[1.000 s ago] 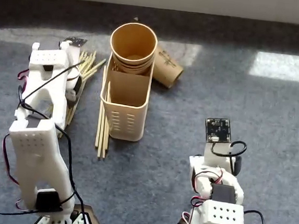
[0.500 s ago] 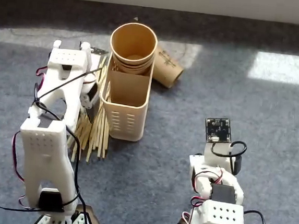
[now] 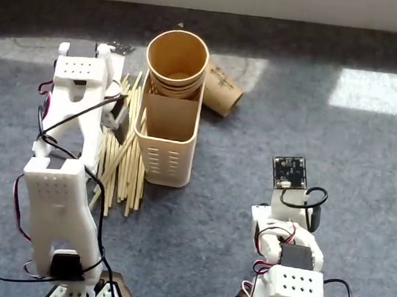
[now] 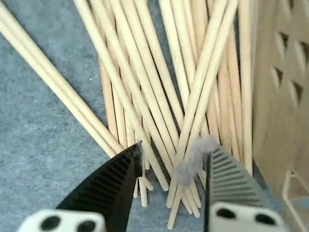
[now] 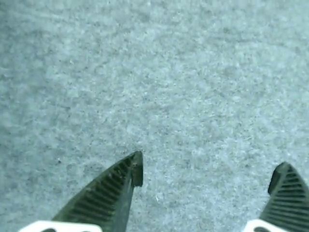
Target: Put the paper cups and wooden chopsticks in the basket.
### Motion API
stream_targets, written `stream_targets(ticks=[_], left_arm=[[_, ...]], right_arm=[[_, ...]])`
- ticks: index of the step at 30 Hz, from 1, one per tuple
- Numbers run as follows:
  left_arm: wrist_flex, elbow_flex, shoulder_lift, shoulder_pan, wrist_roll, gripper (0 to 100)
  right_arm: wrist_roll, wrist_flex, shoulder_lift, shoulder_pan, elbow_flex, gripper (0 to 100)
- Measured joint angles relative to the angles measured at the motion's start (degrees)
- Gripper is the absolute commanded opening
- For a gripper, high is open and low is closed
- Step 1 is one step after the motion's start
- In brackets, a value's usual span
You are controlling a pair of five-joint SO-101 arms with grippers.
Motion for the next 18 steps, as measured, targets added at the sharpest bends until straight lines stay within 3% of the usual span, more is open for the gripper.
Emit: stream_targets(ticks=[14,18], left_arm=[[-12.40,6.77,0.00,3.69,-2.55,25],[-15.38,10.37,0.00,3.78,-4.13,14]], right_arm=[[1.76,0.00,0.00,0.00,0.00,39.3],[1.76,0.00,0.00,0.00,0.00,39.3]])
